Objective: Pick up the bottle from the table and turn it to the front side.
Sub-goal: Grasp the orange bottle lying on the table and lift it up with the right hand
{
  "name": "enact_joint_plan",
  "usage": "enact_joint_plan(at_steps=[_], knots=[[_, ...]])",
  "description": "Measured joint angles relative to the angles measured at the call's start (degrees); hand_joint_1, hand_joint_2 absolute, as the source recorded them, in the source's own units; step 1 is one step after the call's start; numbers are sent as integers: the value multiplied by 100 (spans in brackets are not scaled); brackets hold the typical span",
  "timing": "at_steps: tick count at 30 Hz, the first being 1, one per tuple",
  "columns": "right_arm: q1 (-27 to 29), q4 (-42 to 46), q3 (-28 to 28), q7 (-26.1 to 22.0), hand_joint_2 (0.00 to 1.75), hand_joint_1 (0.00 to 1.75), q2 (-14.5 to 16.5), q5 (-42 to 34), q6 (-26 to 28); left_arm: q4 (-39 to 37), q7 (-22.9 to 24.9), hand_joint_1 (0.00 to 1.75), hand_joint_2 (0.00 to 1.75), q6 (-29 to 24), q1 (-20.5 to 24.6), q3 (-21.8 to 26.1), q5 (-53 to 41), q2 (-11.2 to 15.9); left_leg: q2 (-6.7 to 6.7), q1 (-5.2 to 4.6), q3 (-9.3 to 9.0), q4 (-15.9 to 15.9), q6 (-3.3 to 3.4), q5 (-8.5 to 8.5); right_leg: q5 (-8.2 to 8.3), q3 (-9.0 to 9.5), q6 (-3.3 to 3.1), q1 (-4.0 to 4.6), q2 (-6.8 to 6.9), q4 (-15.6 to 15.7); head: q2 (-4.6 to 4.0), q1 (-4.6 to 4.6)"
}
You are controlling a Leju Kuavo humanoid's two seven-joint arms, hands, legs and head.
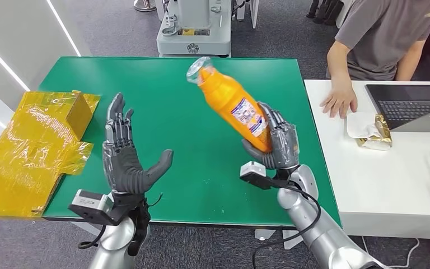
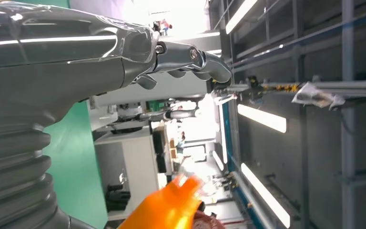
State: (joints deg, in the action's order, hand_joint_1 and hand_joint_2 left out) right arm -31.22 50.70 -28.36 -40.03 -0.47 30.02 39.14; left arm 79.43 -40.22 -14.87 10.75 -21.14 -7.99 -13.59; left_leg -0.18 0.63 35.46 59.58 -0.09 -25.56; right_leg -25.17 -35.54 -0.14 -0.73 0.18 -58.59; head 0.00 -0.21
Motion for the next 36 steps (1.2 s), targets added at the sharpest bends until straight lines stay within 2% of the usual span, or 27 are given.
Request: enact_joint_plan(at_steps=[5, 15, 25, 36], knots=[[220, 750, 67, -18, 175, 175, 199, 207, 3, -517, 0, 0, 175, 111, 390, 15, -132, -85, 0, 0, 1, -2, -2, 1, -1, -1, -2, 1, 1, -1, 0, -1], [303, 1107, -37, -19, 175, 175, 263, 30, 3, -1160, 0, 0, 175, 292, 769, 16, -187, -190, 1, -2, 2, 1, -2, 2, 1, -1, 1, -2, 1, 0, 0, 0], [392, 1054, -389, -18, 175, 175, 263, 103, 3, -1707, 0, 0, 175, 457, 1212, 16, -239, -284, 0, -1, 1, 0, -2, 2, 0, -2, 0, -1, 0, 0, 0, 0], [343, 424, -848, -18, 175, 175, 261, -177, 3, -1780, 2, 0, 175, 414, 1358, 14, -402, -204, 0, -1, 1, 0, -2, 2, 0, -2, 0, -1, -1, 0, 0, 0]])
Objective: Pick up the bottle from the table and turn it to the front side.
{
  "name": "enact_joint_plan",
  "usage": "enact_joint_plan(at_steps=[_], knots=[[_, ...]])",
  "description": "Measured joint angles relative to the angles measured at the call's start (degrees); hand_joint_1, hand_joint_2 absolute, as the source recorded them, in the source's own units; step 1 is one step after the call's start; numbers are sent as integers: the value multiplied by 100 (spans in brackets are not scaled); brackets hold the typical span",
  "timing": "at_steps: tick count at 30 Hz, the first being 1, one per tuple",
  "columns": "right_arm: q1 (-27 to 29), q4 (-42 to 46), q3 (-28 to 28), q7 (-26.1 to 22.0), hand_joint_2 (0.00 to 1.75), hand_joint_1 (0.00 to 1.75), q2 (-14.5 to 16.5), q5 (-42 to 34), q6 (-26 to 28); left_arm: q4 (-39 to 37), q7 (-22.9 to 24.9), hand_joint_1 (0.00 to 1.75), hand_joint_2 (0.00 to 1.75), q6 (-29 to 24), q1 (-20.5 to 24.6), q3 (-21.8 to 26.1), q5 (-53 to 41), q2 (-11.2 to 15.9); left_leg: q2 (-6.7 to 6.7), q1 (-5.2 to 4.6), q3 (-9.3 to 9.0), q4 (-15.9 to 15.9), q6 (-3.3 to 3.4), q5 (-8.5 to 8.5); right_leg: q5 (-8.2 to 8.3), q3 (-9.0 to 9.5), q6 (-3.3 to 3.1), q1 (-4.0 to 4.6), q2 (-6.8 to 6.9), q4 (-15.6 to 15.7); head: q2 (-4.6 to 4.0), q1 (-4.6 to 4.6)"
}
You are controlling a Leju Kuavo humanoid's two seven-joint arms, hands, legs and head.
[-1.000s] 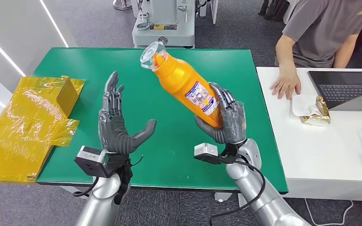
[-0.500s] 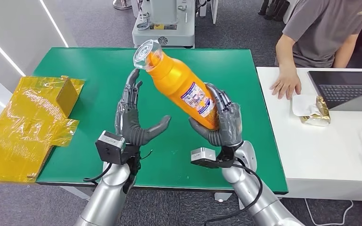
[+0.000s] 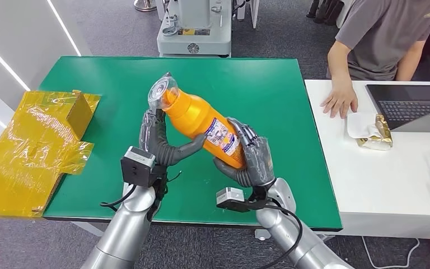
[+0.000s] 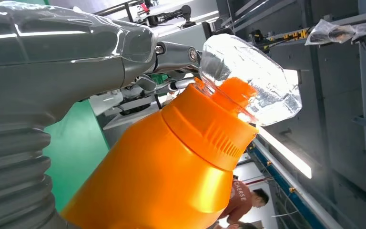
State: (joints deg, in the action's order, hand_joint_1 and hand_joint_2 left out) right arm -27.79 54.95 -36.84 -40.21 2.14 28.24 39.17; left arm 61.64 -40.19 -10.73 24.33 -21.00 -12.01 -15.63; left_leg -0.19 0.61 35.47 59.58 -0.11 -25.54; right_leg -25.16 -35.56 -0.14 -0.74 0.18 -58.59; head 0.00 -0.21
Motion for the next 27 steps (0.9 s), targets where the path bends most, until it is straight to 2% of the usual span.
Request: enact_joint_plan(at_steps=[7, 18, 21, 22, 23, 25, 26, 27], knots=[[-95, -210, -127, 2, 175, 175, 0, 9, 0, 0, 0, 0, 175, 9, 0, 0, -37, 60, 0, 0, -1, 0, 0, 0, 0, 0, 0, 0, 0, 0, 0, 0], [-129, -334, 90, 43, 175, 175, 0, 685, 1, -45, 3, 0, 175, 224, 1, -4, -141, 81, -1, 0, -1, 1, 0, 0, 0, -2, 0, 0, -3, 0, 0, 1], [-118, -336, 138, 41, 175, 175, 0, 731, 1, -55, 4, 110, 175, 247, 1, -5, -140, 81, -1, 0, -1, 1, 0, 0, 0, -2, 0, 0, -4, 1, 0, 0], [-116, -336, 149, 41, 175, 175, 1, 740, 0, -56, 6, 122, 175, 267, 1, -6, -135, 81, -1, 0, -1, 1, 0, 0, 0, -3, 0, 0, -4, 1, 0, -1], [-114, -336, 164, 41, 175, 175, 1, 755, 0, -58, 13, 114, 175, 306, 2, -7, -122, 81, -1, 0, -1, 1, 0, 0, 0, -3, 0, 0, -4, 1, 0, -1], [-104, -336, 210, 42, 175, 175, 2, 823, 0, -64, 42, 127, 175, 418, 3, -10, -83, 81, -2, 0, -1, 1, 0, 0, 0, -3, 0, 0, -4, 0, 0, 0], [-94, -336, 242, 43, 175, 175, 2, 872, 0, -67, 61, 158, 175, 466, 4, -10, -66, 81, -2, 0, -1, 1, 0, 0, 0, -3, 0, 0, -4, 0, 0, 1], [-82, -335, 276, 44, 175, 175, 2, 923, 1, -72, 78, 175, 175, 501, 4, -11, -56, 81, -2, 0, -1, 1, 0, 0, 0, -3, 0, 0, -4, 0, 0, 1]])
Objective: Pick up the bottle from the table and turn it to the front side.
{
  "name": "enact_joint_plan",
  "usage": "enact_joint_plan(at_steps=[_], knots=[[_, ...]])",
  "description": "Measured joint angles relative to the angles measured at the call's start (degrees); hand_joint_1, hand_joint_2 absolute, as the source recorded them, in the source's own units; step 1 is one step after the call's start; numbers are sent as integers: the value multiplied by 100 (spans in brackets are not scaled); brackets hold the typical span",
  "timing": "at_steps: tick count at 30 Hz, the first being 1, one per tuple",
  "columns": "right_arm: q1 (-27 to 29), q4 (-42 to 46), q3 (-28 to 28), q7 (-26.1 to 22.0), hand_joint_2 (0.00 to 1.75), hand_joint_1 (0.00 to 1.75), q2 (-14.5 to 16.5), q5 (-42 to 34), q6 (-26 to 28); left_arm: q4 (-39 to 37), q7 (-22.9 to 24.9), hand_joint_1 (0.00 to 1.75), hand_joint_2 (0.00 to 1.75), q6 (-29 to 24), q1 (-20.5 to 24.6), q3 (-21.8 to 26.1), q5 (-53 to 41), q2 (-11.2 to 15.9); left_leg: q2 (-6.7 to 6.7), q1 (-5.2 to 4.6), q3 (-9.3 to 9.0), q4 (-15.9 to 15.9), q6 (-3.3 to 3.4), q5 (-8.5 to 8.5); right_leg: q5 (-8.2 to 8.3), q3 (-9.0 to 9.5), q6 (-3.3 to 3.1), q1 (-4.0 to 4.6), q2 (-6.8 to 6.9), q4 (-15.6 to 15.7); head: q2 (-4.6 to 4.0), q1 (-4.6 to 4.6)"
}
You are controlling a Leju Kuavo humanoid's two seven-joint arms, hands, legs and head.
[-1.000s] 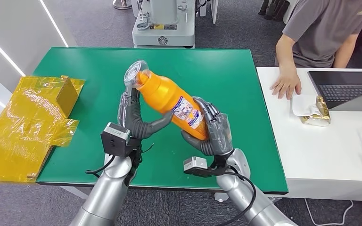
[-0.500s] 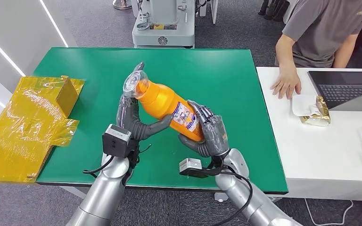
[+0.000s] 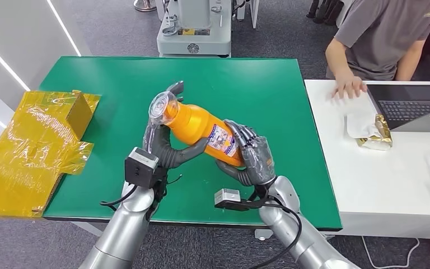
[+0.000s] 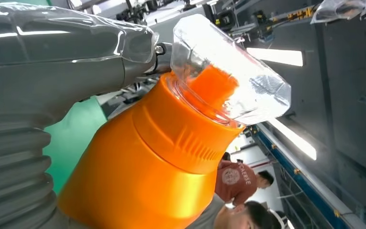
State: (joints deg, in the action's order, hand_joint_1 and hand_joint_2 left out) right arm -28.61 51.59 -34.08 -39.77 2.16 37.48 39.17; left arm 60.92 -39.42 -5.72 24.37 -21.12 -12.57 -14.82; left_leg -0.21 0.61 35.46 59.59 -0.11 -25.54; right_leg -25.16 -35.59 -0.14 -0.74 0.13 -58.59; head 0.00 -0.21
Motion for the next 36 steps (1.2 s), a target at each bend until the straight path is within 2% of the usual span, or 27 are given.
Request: enact_joint_plan(at_steps=[20, 33, 34, 36], knots=[[159, 27, 308, -9, 175, 175, 31, 281, 0, -84, 27, 175, 175, 97, 16, -36, -19, -2, -2, 0, 0, 0, 0, 0, 0, -1, 0, 0, -3, 0, 0, -1], [415, 332, 702, 25, 175, 175, 124, 969, 1, -92, 22, 175, 175, 141, 13, -37, 62, -7, -2, 0, 0, 0, 0, 0, 0, -1, 0, 0, -3, 0, 0, -1], [433, 367, 734, 27, 175, 146, 136, 1013, 1, -92, 21, 175, 175, 141, 12, -37, 66, -10, -2, 0, 0, 0, 0, 0, 0, -1, 0, 0, -3, 0, 0, -1], [468, 419, 780, 27, 175, 58, 153, 1052, 0, -92, 20, 175, 175, 141, 12, -37, 68, -15, -2, 0, 0, 0, 0, 0, 0, -1, 0, 0, -3, 0, 0, 0]])
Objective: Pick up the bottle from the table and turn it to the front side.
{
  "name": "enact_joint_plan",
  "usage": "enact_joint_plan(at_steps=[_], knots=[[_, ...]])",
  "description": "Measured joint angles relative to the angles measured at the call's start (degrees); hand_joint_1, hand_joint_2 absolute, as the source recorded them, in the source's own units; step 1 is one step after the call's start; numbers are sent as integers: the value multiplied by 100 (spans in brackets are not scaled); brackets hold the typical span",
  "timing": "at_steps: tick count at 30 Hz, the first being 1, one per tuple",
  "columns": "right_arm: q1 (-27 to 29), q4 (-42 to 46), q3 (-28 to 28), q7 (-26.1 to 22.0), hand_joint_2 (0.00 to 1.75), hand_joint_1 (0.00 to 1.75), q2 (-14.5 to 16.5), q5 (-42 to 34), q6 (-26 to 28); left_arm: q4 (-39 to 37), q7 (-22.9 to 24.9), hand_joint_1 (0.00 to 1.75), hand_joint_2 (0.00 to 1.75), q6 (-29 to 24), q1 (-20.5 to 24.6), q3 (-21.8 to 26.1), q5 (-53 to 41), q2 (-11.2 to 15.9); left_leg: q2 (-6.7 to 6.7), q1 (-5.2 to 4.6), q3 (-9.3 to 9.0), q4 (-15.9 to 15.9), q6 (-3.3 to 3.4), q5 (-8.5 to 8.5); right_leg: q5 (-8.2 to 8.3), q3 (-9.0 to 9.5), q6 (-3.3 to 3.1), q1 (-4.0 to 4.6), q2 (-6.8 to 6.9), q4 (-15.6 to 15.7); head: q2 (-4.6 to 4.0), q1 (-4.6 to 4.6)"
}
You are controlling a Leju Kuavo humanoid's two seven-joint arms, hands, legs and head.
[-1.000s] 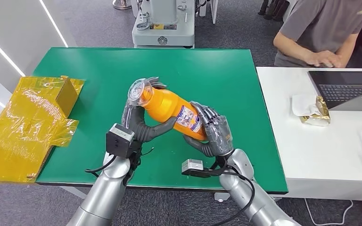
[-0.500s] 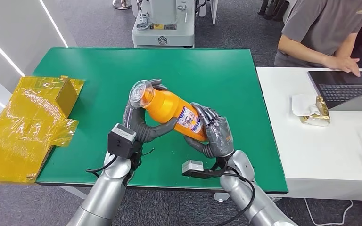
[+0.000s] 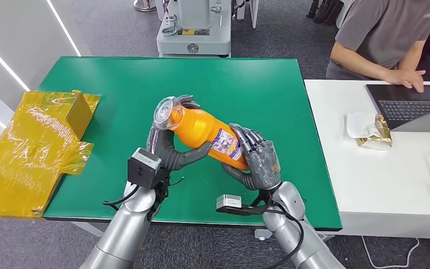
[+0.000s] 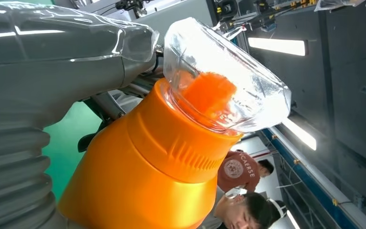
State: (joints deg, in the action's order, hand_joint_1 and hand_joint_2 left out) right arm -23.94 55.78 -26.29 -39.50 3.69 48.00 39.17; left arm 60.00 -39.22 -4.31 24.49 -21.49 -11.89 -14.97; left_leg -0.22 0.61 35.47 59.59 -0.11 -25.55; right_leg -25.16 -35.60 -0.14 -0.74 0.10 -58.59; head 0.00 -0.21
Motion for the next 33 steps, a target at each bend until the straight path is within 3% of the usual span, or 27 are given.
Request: enact_joint_plan(at_steps=[1, 2, 8, 15, 21, 28, 33], knots=[[17, 17, 13, -1, 175, 15, 8, 7, 0, 0, -1, 175, 175, -1, 1, 0, -1, -2, 0, 0, 0, 0, 0, 0, 0, 0, 0, 0, 0, 0, 0, 0], [32, 24, 20, -3, 175, 0, 14, 4, 0, 0, -1, 175, 175, -6, 1, 0, -1, -5, 0, 0, 0, 0, 0, 0, 0, 0, 0, 0, 0, 0, 0, 0], [126, -48, -112, -29, 175, 0, 115, -1034, 1, -1, 1, 175, 175, -140, 5, 0, -11, -35, 0, 0, 1, -1, 0, 0, 0, 0, 0, 0, 1, -1, 0, 0], [476, 170, -637, -31, 175, 0, 265, -1948, 0, -73, -2, 175, 175, -245, 5, 0, -4, -32, 2, 1, 2, -4, -1, -1, -3, 0, -2, 1, 3, -1, 0, -1], [920, 748, -863, -28, 175, 0, 390, -1809, 1, -161, -8, 175, 175, -342, 4, 0, -40, -31, 2, 1, 3, -4, -1, -3, -4, 0, -2, 1, 3, 0, 0, -1], [1157, 1277, -1088, -37, 175, 0, 450, -2206, -1, -170, 121, 175, 175, -584, 2, 1, -238, -25, 3, 1, 4, -3, -1, -2, -4, 1, -2, 0, 5, 0, 0, 0], [1382, 1955, -1163, -47, 175, 0, 463, -1962, -1, -172, 242, 175, 175, -847, 10, 26, -552, 33, 3, 1, 4, -4, -1, -3, -4, 1, -2, 1, 5, -1, 0, -1]])
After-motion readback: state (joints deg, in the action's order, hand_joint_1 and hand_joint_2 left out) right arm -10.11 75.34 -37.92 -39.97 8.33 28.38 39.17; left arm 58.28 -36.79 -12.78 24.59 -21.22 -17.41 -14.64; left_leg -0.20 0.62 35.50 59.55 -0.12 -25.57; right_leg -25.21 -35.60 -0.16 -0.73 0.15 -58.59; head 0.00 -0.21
